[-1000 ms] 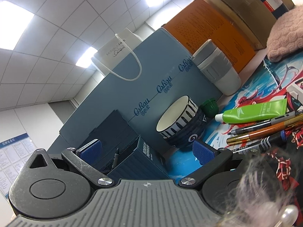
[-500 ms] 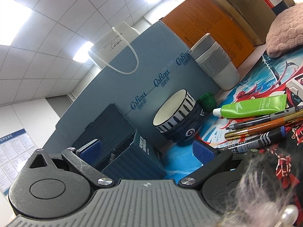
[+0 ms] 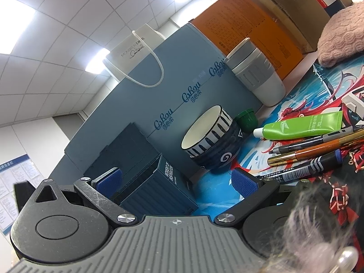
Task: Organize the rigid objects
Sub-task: 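Open the left tool to drop the marker inside the box, then close the right tool on a blue-capped marker while the left tool withdraws over the mat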
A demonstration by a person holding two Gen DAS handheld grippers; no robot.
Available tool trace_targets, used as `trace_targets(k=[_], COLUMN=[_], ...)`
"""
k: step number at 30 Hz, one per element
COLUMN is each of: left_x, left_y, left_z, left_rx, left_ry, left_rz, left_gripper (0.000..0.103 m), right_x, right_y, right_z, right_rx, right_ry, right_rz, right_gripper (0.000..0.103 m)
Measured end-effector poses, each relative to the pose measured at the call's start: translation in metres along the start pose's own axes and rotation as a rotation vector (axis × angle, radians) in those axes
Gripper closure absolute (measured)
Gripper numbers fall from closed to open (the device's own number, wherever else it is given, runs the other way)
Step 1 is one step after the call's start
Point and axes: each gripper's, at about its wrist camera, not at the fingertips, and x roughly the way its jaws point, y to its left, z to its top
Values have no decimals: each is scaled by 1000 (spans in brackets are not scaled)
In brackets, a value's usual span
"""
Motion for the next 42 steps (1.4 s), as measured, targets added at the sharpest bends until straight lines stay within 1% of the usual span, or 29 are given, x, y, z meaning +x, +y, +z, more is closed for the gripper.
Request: trace_targets(k=[1, 5, 6, 9, 12, 15, 17, 20, 23, 25, 26, 27, 29, 30, 31, 33, 35, 36, 39, 41, 42], left_x=[-4, -16, -17, -18, -14, -8, -6, -3, -6, -6, -7, -8, -9, -10, -10, -11, -11, -11, -12, -12, -11], left_y=[-6, -25, -29, -43, -56, -66, -69, -66, -59, -56, -56, -55, -55, -55, -56, -56, -56, -56, -55, -54, -53], left_z=[1, 0, 0, -5, -10, -14, -17, -22, -24, -23, -24, -24, -24, -24, -24, -23, -23, -23, -23, -23, -23], left_rx=[-7, -67, -80, -91, -88, -44, -29, -18, -33, -48, -51, -51, -47, -47, -45, -43, -40, -40, -45, -48, -50], left_ry=[-5, -42, -49, -51, -28, -7, 3, 20, 20, 16, 13, 12, 11, 9, 8, 5, 4, 3, 2, 2, 2], left_rz=[-6, -72, -83, -110, -134, -128, -118, -110, -114, -124, -126, -128, -135, -138, -142, -148, -151, -152, -157, -159, -161], left_gripper=[30, 25, 21, 18, 14, 12, 11, 10, 10, 9, 9, 9, 9, 9, 9, 9, 9, 9, 9, 9, 9], right_x=[0, 1, 0, -7, -16, -23, -23, -22, -22, -20, -18, -16, -10, -6, -1, 10, 24, 32, 52, 69, 78], right_y=[0, -1, 0, 5, 13, 20, 23, 23, 22, 21, 20, 17, 13, 12, 12, 14, 16, 16, 18, 17, 15], right_z=[0, 0, 1, 5, 14, 25, 32, 38, 36, 32, 29, 28, 25, 22, 20, 14, 9, 8, 7, 10, 13], right_rx=[0, 1, 0, -28, -104, -252, -361, -521, -711, -825, -863, -880, -894, -911, -937, -997, -1023, -1026, -1023, -997, -970], right_ry=[1, 4, 5, -5, -12, 3, 39, 91, 137, 190, 221, 264, 344, 374, 399, 439, 477, 496, 547, 578, 596], right_rz=[-2, -9, -10, -25, -81, -191, -277, -373, -431, -458, -463, -456, -425, -415, -403, -364, -342, -326, -271, -246, -242], right_gripper=[0, 0, 0, 0, 0, 0, 0, 0, 0, 1, 1, 4, 14, 22, 27, 28, 34, 40, 41, 45, 49])
